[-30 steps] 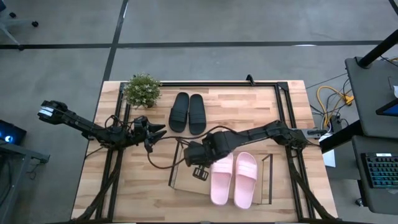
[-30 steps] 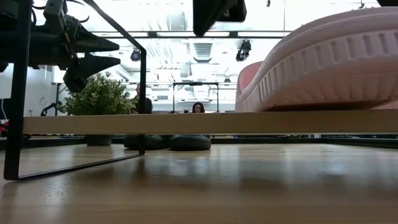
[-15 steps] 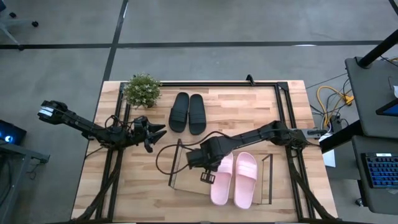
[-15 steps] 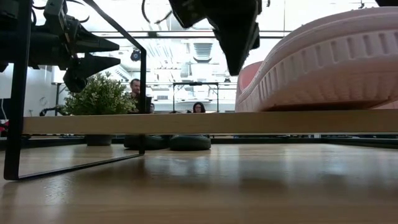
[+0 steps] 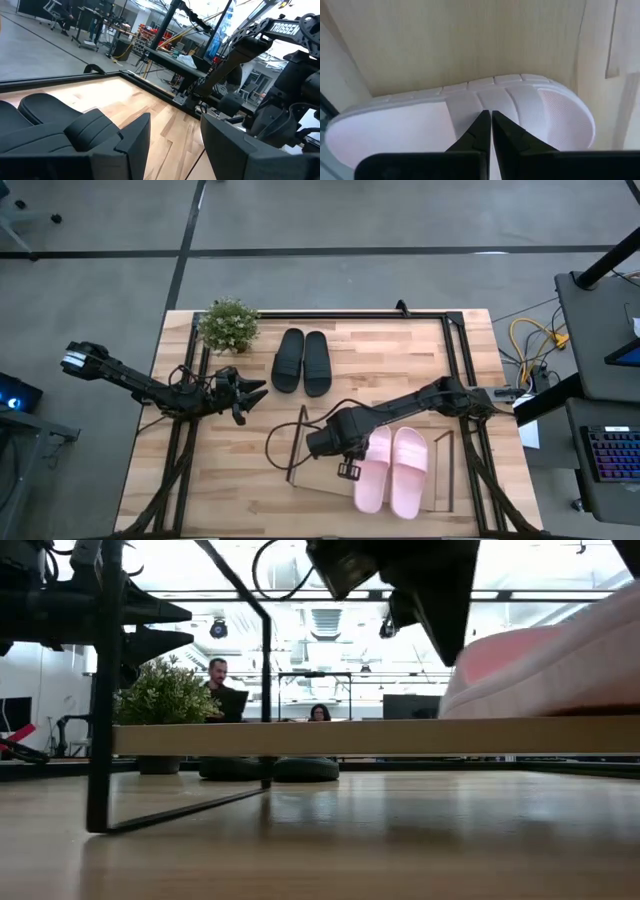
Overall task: Pick and place slides into the shelf
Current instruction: Put the pink slide on the shelf, then put the right black slide on the shelf beside the pink slide
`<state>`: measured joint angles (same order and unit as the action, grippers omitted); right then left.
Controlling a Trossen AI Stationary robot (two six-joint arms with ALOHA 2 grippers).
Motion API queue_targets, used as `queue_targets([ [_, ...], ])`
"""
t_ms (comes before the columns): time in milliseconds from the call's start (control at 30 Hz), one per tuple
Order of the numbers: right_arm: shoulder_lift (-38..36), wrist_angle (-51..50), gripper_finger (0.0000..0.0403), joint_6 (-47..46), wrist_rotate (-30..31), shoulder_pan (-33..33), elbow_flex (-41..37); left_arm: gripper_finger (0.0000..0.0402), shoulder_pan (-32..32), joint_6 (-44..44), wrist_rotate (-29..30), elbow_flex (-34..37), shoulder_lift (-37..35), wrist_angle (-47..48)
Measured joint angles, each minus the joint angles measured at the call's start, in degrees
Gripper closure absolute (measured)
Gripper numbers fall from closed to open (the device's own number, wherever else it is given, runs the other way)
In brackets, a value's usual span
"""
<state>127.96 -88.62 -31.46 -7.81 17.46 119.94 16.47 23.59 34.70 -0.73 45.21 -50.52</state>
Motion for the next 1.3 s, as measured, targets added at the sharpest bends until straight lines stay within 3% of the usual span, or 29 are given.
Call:
queue_targets([
  [200,0.0,5.1,0.0395,-2.0,4.4,-0.2,2.6,0.0242,0.0,0.0,0.0,0.0,0.0,0.0],
  [433,-1.0,13.0,0.0394,-2.0,20.8,-0.2,8.7,0.0242,0.0,0.0,0.0,0.0,0.0,0.0],
  [700,-13.4,30.6,0.039,4.4,28.8,-1.5,6.6,0.0242,0.0,-3.2,-3.3,-0.1,-0.5,-5.1],
  [867,-25.0,49.0,0.0368,10.4,27.8,-2.0,-2.0,0.0242,0.0,-8.1,-5.3,-1.8,-1.4,-7.5],
  [1067,-39.1,58.4,0.033,11.4,27.4,-2.2,-20.7,0.0242,0.0,-11.9,-5.7,-5.3,-1.3,-6.7],
  [1300,-51.5,68.2,0.0296,11.4,27.4,-2.3,-39.6,0.0242,-0.3,-15.6,-4.4,-13.0,-0.6,6.6],
])
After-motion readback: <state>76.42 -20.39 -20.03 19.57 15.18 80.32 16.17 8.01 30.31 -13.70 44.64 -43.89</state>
